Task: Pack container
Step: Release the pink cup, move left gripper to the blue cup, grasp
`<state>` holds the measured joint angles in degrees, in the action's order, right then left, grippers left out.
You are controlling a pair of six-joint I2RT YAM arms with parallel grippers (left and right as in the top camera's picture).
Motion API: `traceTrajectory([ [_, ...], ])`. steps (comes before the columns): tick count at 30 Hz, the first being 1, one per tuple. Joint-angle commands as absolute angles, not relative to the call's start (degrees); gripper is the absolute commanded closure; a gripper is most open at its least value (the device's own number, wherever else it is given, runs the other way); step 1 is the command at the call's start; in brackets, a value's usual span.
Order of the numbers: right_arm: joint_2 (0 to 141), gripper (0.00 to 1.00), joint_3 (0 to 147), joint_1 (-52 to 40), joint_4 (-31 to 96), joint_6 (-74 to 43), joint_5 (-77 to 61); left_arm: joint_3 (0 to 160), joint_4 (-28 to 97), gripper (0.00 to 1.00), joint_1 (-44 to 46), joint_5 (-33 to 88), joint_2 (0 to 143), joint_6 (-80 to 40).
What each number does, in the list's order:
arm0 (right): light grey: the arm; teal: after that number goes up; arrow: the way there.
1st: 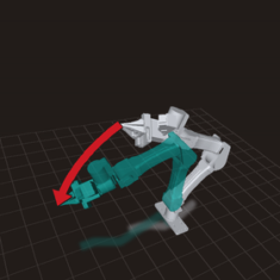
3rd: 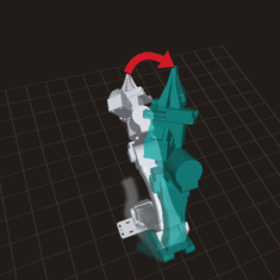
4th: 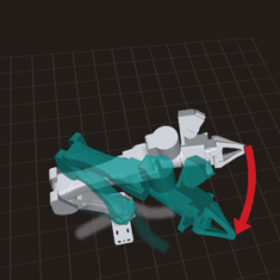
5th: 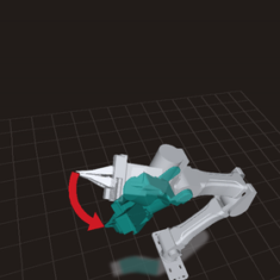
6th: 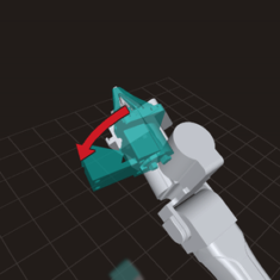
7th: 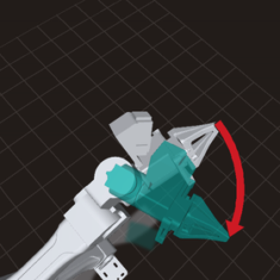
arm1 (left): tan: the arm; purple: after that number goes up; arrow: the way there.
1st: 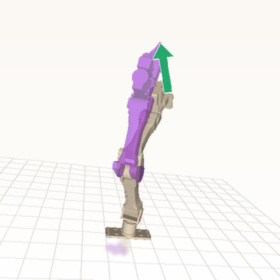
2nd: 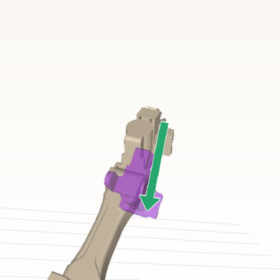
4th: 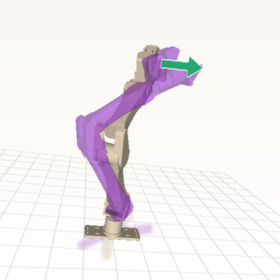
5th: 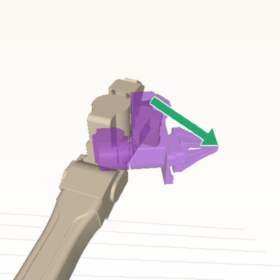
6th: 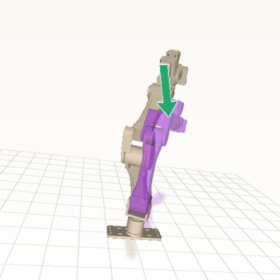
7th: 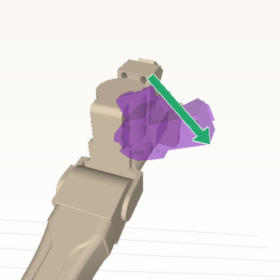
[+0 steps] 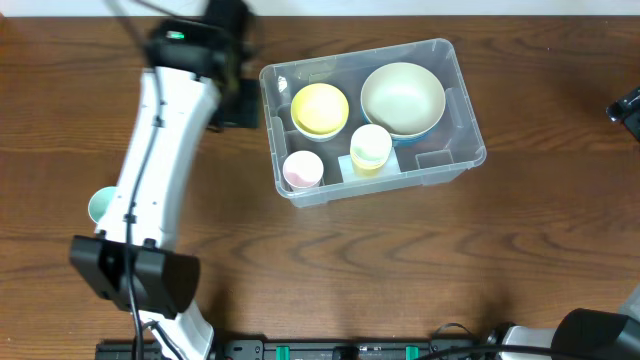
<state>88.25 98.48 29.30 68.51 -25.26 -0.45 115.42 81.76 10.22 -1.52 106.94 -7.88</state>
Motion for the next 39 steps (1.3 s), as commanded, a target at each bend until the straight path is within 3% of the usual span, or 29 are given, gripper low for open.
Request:
traceTrajectory([
  [1, 88.3, 0.01, 98.5, 30.0, 68.6, -25.9, -0.4, 113.0, 81.6, 0.39, 3.9, -1.3, 106.6, -9.7],
  [9, 88.3, 0.01, 98.5, 29.9, 68.6, -25.9, -0.4, 101.2, 74.2, 0.38, -6.4, -0.5, 106.8, -9.7],
  [12, 88.3, 0.01, 98.5, 29.9, 68.6, -25.9, -0.4, 95.7, 69.3, 0.31, -8.1, -0.5, 106.7, -9.7],
  [20, 88.3, 0.01, 98.5, 30.0, 68.6, -25.9, -0.5, 84.7, 59.3, 0.33, -8.7, -0.4, 106.8, -9.8],
  [28, 88.3, 0.01, 98.5, 29.9, 68.6, -25.9, -0.4, 77.2, 52.8, 0.50, -8.7, -0.5, 106.8, -9.8],
  [34, 88.3, 0.01, 98.5, 29.9, 68.6, -25.9, -0.4, 76.3, 51.9, 0.94, -8.7, -0.5, 106.9, -9.8],
  [39, 88.3, 0.01, 98.5, 30.0, 68.6, -25.9, -0.4, 76.7, 52.6, 0.94, -8.6, -0.3, 106.9, -10.3],
])
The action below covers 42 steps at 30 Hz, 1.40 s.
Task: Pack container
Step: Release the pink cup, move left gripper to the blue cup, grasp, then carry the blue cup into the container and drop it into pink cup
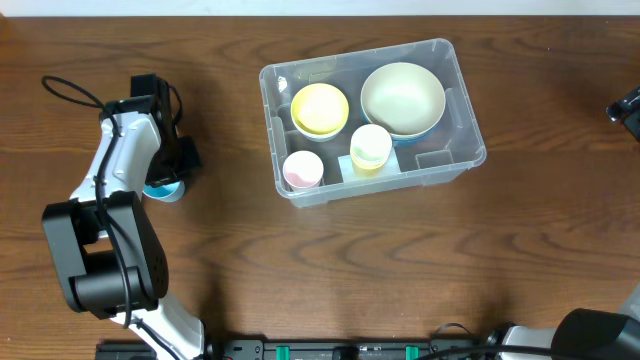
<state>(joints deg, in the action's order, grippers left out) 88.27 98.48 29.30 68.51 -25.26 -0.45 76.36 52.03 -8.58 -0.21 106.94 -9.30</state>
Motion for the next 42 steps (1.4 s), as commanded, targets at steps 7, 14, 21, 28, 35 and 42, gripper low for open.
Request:
traceTrajectory([
  [7, 88.3, 0.01, 98.5, 29.9, 68.6, -25.9, -0.4, 84.9, 61.3, 0.94, -7.3, 11.2, 105.4, -7.7],
  [14, 88.3, 0.01, 98.5, 29.9, 68.6, -25.9, -0.4, 96.9, 71.7, 0.94, 2.2, 14.0, 99.7, 0.3],
  [21, 88.3, 0.01, 98.5, 29.9, 68.6, -25.9, -0.4, 102.2, 69.9, 0.94, 15.9, 5.1, 93.1, 0.7],
  [28, 88.3, 0.01, 98.5, 30.0, 68.6, -25.9, -0.4, 101.8, 69.1, 0.94, 27.9, 1.8, 93.0, 1.9],
  [35, 88.3, 0.01, 98.5, 30.0, 68.6, -25.9, -0.4, 100.6, 69.4, 0.94, 32.6, 1.9, 98.3, 1.9],
  [42, 88.3, 0.01, 98.5, 29.9, 68.6, -25.9, -0.4, 100.6, 71.6, 0.94, 34.5, 1.9, 105.2, 1.9],
])
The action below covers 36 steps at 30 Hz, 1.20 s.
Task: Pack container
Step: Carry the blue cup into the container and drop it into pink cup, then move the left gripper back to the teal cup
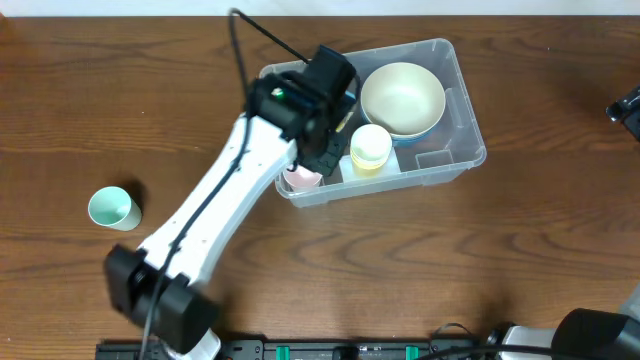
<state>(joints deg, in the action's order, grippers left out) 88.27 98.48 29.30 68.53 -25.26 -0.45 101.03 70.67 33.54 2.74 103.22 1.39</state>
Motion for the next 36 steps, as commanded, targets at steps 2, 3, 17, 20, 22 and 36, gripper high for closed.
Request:
traceTrajectory([
  [2, 88.3, 0.01, 98.5, 29.9, 68.6, -25.9, -0.4, 100.6, 72.2, 0.94, 35.0, 1.9, 106.6, 1.9],
  [3, 88.3, 0.01, 98.5, 29.9, 68.6, -25.9, -0.4, 100.6, 72.4, 0.94, 35.2, 1.9, 107.2, 1.9],
  [17, 88.3, 0.01, 98.5, 30.0, 68.6, -25.9, -0.4, 101.2, 73.4, 0.14, 33.9, -6.0, 109.6, 1.6],
  [20, 88.3, 0.01, 98.5, 29.9, 68.6, -25.9, -0.4, 102.5, 74.2, 0.14, 32.4, -6.1, 108.0, -0.2],
  [22, 88.3, 0.01, 98.5, 29.9, 68.6, -25.9, -0.4, 103.1, 74.4, 0.13, 31.0, -6.1, 106.1, -2.3],
  [36, 88.3, 0.01, 98.5, 30.0, 68.6, -25.9, -0.4, 101.8, 81.6, 0.05, 10.8, -10.0, 87.5, -16.1],
])
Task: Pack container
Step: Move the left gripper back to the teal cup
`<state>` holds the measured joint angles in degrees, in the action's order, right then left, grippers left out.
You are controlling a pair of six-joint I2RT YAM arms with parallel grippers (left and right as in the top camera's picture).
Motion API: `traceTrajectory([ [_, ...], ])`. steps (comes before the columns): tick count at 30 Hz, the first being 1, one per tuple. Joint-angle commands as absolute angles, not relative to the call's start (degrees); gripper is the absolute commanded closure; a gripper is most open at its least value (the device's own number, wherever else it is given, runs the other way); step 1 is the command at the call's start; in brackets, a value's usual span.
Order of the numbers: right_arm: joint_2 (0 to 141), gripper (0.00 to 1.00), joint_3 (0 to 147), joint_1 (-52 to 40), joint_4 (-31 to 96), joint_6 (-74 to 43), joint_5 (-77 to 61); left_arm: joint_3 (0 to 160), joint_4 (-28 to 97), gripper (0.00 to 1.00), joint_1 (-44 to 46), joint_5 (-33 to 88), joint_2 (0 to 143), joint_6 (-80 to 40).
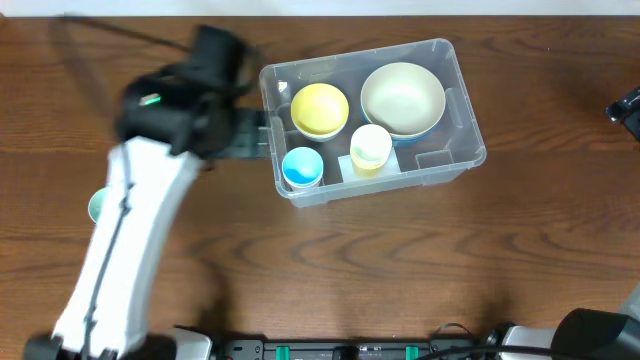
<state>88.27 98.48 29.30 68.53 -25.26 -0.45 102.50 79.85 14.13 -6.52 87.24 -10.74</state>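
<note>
The clear plastic container (455, 100) holds a yellow bowl (320, 108), a large cream bowl (402, 97), a pale yellow-green cup (371, 147) and a blue cup (302, 167) in its front left corner. My left gripper (250, 135) is just outside the container's left wall; it is motion-blurred and holds nothing that I can see. A mint green cup (95, 205) stands on the table at the far left, mostly hidden by the left arm. Only a dark tip of my right gripper (625, 104) shows at the right edge.
The white left arm (125, 240) crosses the left side of the brown wooden table (400, 260) from the front edge. The container sits tilted behind the table's centre. A black bar with cables runs along the front edge.
My left gripper was over the pink cup in the container's front left corner; it is now outside the left wall. A blue cup now sits where the pink cup showed.
First my left gripper was beside the container's left wall, with a pink cup in the front left corner. Then it was down at a blue cup on the table's left. Then it was over the pink cup. Now the blue cup sits there and the gripper is outside.
</note>
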Motion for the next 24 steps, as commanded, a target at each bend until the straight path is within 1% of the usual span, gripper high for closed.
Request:
traceTrajectory([
  [1, 88.3, 0.01, 98.5, 30.0, 68.6, -25.9, -0.4, 101.4, 82.4, 0.05, 9.4, -10.9, 87.5, -16.9],
  [4, 88.3, 0.01, 98.5, 29.9, 68.6, -25.9, -0.4, 98.5, 82.4, 0.05, 5.0, -11.6, 87.6, -18.8],
  [8, 88.3, 0.01, 98.5, 29.9, 68.6, -25.9, -0.4, 92.4, 78.7, 0.04, -0.8, -11.7, 87.6, -21.5],
  [11, 88.3, 0.01, 98.5, 29.9, 68.6, -25.9, -0.4, 86.8, 73.7, 0.01, -4.8, -11.6, 87.7, -22.5],
  [16, 88.3, 0.01, 98.5, 29.9, 68.6, -25.9, -0.4, 77.6, 64.9, 0.02, -10.9, -11.5, 87.7, -22.9],
  [20, 88.3, 0.01, 98.5, 29.9, 68.6, -25.9, -0.4, 72.2, 59.5, 0.02, -14.1, -11.4, 87.8, -22.8],
  [24, 88.3, 0.01, 98.5, 29.9, 68.6, -25.9, -0.4, 67.1, 53.8, 0.02, -15.4, -10.5, 88.1, -22.8],
])
